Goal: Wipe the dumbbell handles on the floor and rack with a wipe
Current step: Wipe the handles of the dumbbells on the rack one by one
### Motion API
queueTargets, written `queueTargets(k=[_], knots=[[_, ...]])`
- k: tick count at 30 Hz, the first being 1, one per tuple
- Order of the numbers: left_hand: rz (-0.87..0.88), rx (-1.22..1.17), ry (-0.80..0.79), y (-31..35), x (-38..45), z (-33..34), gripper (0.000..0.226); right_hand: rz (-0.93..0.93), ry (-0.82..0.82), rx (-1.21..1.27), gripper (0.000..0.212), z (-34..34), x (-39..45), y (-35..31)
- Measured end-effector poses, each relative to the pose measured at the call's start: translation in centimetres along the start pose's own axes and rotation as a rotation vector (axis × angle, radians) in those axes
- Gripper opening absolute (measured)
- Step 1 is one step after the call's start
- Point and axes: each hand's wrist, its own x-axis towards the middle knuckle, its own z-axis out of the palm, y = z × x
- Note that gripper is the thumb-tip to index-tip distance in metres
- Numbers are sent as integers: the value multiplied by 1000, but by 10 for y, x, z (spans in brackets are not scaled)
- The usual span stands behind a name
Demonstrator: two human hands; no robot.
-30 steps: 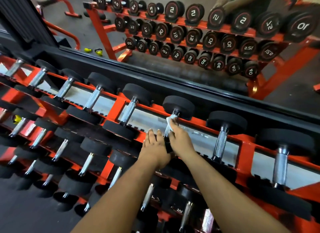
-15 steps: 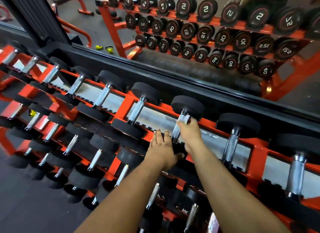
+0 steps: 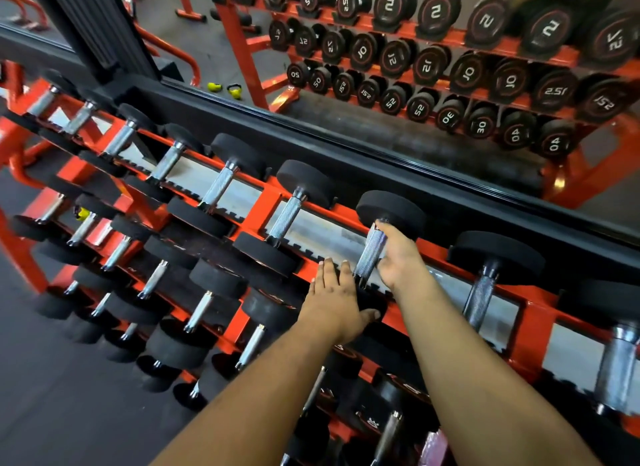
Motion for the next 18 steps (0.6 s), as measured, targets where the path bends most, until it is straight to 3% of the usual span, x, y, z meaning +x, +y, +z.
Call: queueTargets(k=[2, 6, 11, 15, 18], knots=[[-4, 0, -11, 1, -1, -1, 108, 26, -55, -8, 37, -12, 0, 2], [-5, -15, -18, 0, -1, -2, 107, -7, -58, -82, 19, -13, 2, -11], [-10, -10, -12, 2, -3, -4, 107, 77, -51, -165, 35, 3, 11, -20], [-7, -22, -9, 0, -1, -3, 107, 66, -77, -114, 21, -3, 12, -23], [-8, -17, -4, 0, -1, -2, 107, 56, -47, -134, 41, 4, 10, -21]])
